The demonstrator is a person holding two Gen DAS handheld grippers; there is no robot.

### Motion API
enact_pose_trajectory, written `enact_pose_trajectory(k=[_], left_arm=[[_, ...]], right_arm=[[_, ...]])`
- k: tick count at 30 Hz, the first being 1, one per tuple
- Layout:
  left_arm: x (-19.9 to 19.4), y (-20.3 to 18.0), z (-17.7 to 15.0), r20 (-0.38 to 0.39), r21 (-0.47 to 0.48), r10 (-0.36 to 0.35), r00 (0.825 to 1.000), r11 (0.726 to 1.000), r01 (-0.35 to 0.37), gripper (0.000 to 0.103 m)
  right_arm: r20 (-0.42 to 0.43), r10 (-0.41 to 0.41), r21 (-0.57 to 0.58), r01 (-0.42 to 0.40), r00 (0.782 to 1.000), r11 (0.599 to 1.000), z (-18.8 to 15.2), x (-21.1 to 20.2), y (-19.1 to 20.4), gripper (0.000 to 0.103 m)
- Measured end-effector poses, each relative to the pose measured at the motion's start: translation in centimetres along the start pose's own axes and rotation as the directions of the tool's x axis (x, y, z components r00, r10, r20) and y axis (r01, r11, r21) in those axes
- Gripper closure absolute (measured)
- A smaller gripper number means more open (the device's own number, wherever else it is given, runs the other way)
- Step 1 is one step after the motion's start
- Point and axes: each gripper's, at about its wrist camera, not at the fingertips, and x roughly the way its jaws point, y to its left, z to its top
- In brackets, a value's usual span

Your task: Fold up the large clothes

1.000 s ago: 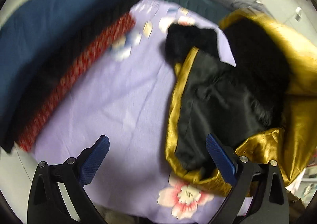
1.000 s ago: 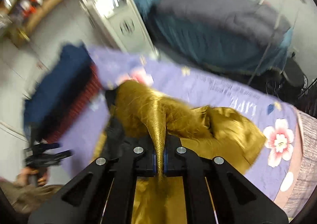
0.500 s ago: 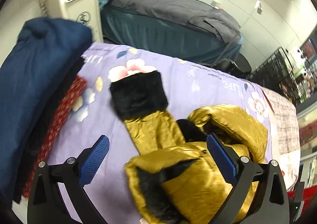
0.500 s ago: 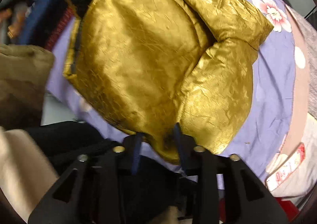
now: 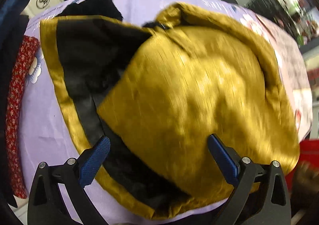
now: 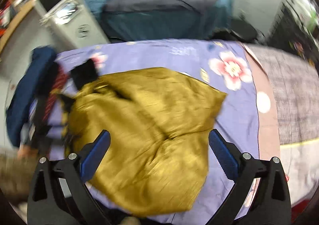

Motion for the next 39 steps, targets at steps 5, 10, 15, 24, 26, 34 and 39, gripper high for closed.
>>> enact_pose_trajectory(k=[5, 10, 15, 24, 26, 34, 39], left_arm=[[-1.7, 1.2, 0.0, 0.052, 0.031, 0.084, 0.995, 0.996, -0.085, 0.006], [-3.3, 4.2, 3.5, 0.105, -0.013, 0.118, 0.987, 0.993, -0.117, 0.006], [-3.3, 6.7, 8.1, 0.156, 0.027, 0.101, 0.983, 0.994, -0.106, 0.006], [4.4, 5.0, 9.9, -0.054, 0.15, -0.08, 0.995, 0.985, 0.087, 0.057], [4.8, 3.9, 8.8, -0.047, 0.162, -0.103, 0.994, 0.981, 0.11, 0.09], [-9.0, 6.6, 9.1, 0.306, 0.046, -0.143, 0.941, 0.99, 0.135, 0.101], [-25.7, 6.5, 7.5, 0.607, 0.061, -0.056, 0.793, 0.998, 0.023, 0.101]], right_arm=[[-0.093, -0.091, 0.1, 0.101, 0.991, 0.99, 2.0, 8.2, -3.8, 0.006], [-0.329, -0.129, 0.06, 0.157, 0.936, 0.986, -0.3, 15.4, -2.3, 0.006], [-0.412, -0.125, 0.141, 0.199, 0.902, 0.97, -5.0, 17.4, -2.2, 0.006], [-0.308, -0.069, 0.202, 0.136, 0.949, 0.97, -8.4, 14.0, -4.5, 0.087], [-0.268, -0.031, 0.246, 0.1, 0.963, 0.964, -8.1, 13.3, -4.8, 0.093], [0.005, 0.215, 0.167, -0.213, 0.977, 0.963, 0.5, 4.3, 1.5, 0.096], [0.284, 0.477, -0.032, -0.489, 0.832, 0.872, 6.8, -7.8, 8.0, 0.097]])
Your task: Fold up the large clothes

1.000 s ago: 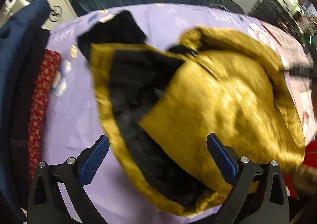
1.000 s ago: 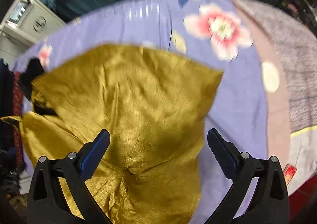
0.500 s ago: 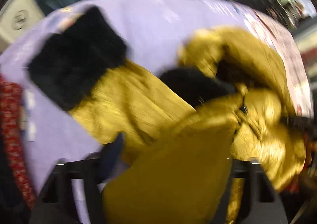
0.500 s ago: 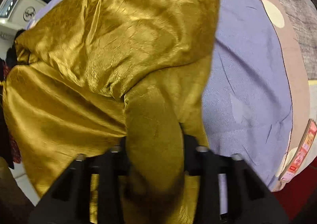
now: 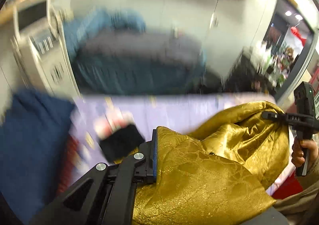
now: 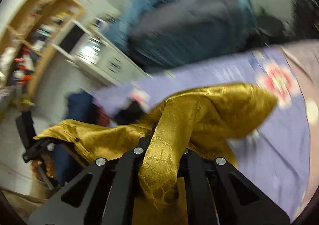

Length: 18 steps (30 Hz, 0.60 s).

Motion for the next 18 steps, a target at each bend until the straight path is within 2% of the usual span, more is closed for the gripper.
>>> enact_pose_trajectory(k=[2, 3, 4, 5, 6, 7, 9, 10, 11, 12, 13, 14, 15, 16, 17, 18], left_arm=[[-5.4, -1.5, 2.4, 0.116, 0.058, 0.004, 0.993, 0.998, -0.011, 0.101], [-8.2, -2.7, 3.3, 0.177, 0.098, -0.009, 0.984, 0.995, -0.009, 0.101], [-10.5, -4.2, 3.6, 0.219, 0.142, -0.036, 0.975, 0.99, 0.005, 0.101], [-12.0, -5.4, 3.5, 0.235, 0.179, -0.063, 0.97, 0.984, 0.02, 0.101], [-13.2, -6.7, 2.8, 0.236, 0.207, -0.086, 0.968, 0.978, 0.037, 0.1], [-13.6, -7.9, 2.1, 0.209, 0.227, -0.119, 0.971, 0.971, 0.07, 0.098], [-12.2, -9.3, 0.1, 0.12, 0.225, -0.183, 0.976, 0.962, 0.153, 0.089], [-10.3, -10.0, -1.5, 0.044, 0.197, -0.228, 0.973, 0.957, 0.215, 0.083], [-8.7, -10.4, -3.0, -0.022, 0.159, -0.255, 0.967, 0.954, 0.255, 0.08], [-5.7, -11.0, -5.2, -0.127, 0.095, -0.279, 0.952, 0.952, 0.292, 0.077], [-3.5, -11.4, -6.9, -0.199, 0.056, -0.288, 0.937, 0.951, 0.305, 0.077], [-0.3, -12.3, -9.7, -0.297, 0.005, -0.293, 0.909, 0.951, 0.308, 0.077], [2.2, -13.0, -12.0, -0.378, -0.018, -0.278, 0.883, 0.956, 0.293, 0.077], [3.6, -13.5, -13.7, -0.43, -0.026, -0.262, 0.864, 0.96, 0.279, 0.077], [5.5, -14.0, -15.5, -0.485, -0.054, -0.27, 0.832, 0.959, 0.279, 0.077], [6.7, -14.1, -16.7, -0.524, -0.074, -0.262, 0.81, 0.962, 0.263, 0.076]], right_arm=[[0.075, 0.157, -0.056, -0.153, 0.985, 0.987, 2.2, -2.8, 3.3, 0.097], [0.089, 0.254, -0.102, -0.245, 0.963, 0.964, 2.9, -4.2, 4.7, 0.097], [0.077, 0.316, -0.136, -0.304, 0.945, 0.943, 3.2, -4.8, 5.6, 0.097], [0.059, 0.372, -0.189, -0.356, 0.926, 0.915, 3.1, -5.9, 6.5, 0.097], [0.055, 0.37, -0.214, -0.351, 0.927, 0.911, 2.7, -6.7, 6.6, 0.097], [0.042, 0.357, -0.222, -0.34, 0.933, 0.914, 2.3, -7.0, 6.3, 0.096], [-0.014, 0.236, -0.174, -0.235, 0.972, 0.956, 0.2, -6.5, 3.5, 0.096], [-0.047, 0.148, -0.128, -0.153, 0.988, 0.98, -1.2, -5.6, 1.1, 0.096], [-0.094, 0.064, -0.076, -0.072, 0.993, 0.995, -2.7, -5.2, -1.4, 0.095], [-0.155, -0.053, -0.021, 0.051, 0.986, 0.999, -4.5, -4.0, -4.3, 0.094], [-0.217, -0.189, 0.009, 0.195, 0.958, 0.981, -6.4, -3.0, -7.3, 0.088], [-0.294, -0.294, 0.043, 0.32, 0.909, 0.946, -9.2, -2.0, -11.0, 0.086], [-0.366, -0.346, 0.107, 0.408, 0.864, 0.906, -11.9, -1.4, -14.6, 0.086], [-0.432, -0.412, 0.142, 0.512, 0.802, 0.847, -14.4, -1.1, -17.5, 0.086], [-0.466, -0.451, 0.15, 0.57, 0.761, 0.808, -15.9, -1.3, -18.9, 0.086], [-0.487, -0.478, 0.167, 0.615, 0.731, 0.77, -17.2, -2.0, -20.3, 0.086]])
